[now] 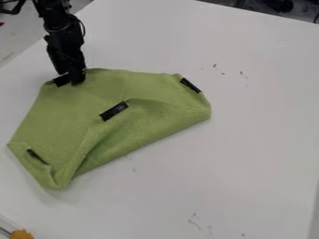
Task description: Fold the cloth from the top right to the middle
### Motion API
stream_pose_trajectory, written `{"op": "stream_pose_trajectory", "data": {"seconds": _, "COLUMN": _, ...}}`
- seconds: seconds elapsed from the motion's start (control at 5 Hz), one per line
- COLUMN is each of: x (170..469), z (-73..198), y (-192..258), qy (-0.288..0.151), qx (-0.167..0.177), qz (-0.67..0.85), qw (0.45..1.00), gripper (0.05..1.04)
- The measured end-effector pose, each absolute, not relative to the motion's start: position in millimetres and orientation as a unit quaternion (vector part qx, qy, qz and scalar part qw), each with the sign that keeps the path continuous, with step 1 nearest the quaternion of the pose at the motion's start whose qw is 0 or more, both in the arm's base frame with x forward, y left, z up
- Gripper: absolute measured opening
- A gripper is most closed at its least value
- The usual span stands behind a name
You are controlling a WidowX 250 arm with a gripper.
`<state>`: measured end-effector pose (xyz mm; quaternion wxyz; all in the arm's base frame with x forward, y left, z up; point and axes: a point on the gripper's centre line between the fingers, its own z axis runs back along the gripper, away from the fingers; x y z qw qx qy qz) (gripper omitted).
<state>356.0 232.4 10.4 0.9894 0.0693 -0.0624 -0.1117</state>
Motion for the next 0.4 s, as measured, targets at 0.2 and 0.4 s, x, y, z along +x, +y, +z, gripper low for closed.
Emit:
{"op": "stream_pose_trajectory", "data": {"seconds": 0.2, "x": 357.2, "z": 11.3, "y": 233.9, "qy": -0.063, "qx": 0.072, "qz": -0.111, "qw": 0.989, "gripper": 0.425}}
{"op": "stream_pose_trajectory", "data": {"seconds": 0.4, "x": 353.9, "z": 9.9, "y": 229.6, "qy": -0.058, "qx": 0.08, "qz": -0.111, "qw": 0.989, "gripper": 0.207}}
